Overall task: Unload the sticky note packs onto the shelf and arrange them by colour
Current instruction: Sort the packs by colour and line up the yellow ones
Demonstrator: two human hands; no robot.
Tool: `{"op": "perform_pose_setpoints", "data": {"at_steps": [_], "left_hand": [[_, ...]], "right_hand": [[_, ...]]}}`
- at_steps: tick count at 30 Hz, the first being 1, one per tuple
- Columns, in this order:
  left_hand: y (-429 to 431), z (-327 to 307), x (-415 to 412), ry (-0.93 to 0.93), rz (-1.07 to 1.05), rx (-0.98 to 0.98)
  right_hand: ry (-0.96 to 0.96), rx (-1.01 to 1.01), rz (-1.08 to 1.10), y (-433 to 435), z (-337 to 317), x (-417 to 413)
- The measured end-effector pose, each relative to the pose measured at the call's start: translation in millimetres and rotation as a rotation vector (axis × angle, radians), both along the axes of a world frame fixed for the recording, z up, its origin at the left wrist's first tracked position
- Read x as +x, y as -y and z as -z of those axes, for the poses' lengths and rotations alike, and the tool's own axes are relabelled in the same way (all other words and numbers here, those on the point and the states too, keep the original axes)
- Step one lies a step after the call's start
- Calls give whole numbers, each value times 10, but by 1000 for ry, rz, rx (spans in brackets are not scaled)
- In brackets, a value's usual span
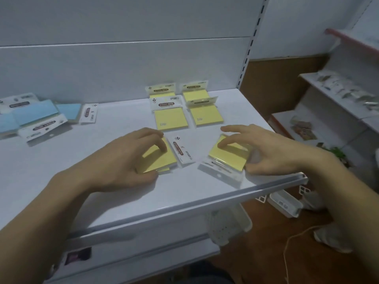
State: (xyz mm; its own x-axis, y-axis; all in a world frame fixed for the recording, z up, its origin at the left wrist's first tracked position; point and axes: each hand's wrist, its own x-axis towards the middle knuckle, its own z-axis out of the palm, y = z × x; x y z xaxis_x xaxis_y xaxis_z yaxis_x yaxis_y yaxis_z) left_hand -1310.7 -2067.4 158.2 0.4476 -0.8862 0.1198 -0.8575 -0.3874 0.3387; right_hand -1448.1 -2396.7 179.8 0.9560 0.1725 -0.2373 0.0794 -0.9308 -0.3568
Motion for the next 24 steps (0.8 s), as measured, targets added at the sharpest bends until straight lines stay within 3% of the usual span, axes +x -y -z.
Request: {"op": "perform_pose_setpoints", "data": {"at_steps": [10, 15, 20, 24], "left_hand": [[-192, 59, -79, -85, -171, -256], [-32, 18, -106, -102, -316, -380], [357, 13, -169, -129, -531, -337], [715, 53, -316, -77, -604, -280]], "right_hand": [[181, 39, 13, -230, 169, 147], [364, 309, 294, -190, 236, 155], [375, 87, 531, -307, 324, 326], [372, -60, 560, -449, 371, 416]]}}
